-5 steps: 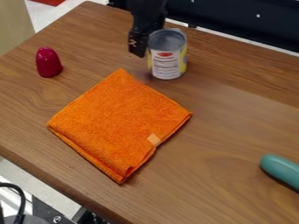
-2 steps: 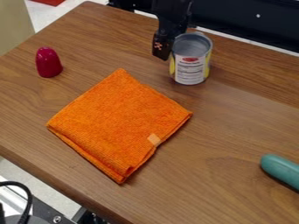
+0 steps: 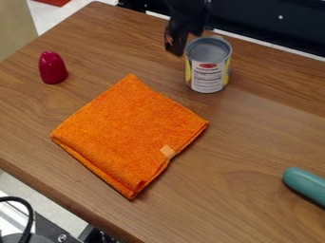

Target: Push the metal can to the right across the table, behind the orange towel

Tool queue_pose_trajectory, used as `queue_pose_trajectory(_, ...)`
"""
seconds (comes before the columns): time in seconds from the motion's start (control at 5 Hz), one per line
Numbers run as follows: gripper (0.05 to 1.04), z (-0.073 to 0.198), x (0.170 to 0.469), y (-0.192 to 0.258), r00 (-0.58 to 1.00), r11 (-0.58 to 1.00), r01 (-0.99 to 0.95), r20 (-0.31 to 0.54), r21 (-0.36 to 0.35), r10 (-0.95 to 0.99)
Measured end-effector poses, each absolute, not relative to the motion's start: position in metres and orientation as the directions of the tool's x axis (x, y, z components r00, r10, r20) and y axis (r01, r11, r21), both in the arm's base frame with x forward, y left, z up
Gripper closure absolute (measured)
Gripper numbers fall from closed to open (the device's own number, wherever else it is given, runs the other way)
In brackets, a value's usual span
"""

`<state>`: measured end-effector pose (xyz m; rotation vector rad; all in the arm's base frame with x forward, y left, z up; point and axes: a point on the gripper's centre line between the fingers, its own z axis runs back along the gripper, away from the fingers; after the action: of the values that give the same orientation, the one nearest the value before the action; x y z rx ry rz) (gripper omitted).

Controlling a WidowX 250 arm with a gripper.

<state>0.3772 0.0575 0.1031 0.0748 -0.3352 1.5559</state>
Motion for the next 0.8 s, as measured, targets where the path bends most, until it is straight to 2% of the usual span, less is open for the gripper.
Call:
queue_pose_trajectory(0.2, 0.088, 0.113, 0.364, 0.080, 0.101, 0.137, -0.981, 0.235, -0.141, 0.967)
queue_pose_trajectory(0.4, 0.088, 0.122, 0.348, 0.099, 0.162, 0.201, -0.968, 0.241, -0.148, 0.957)
queue_pose_trajectory(0.8, 0.088, 0.116, 0.308, 0.096, 0.571, 0.577, -0.816, 0.105, -0.043, 0.815)
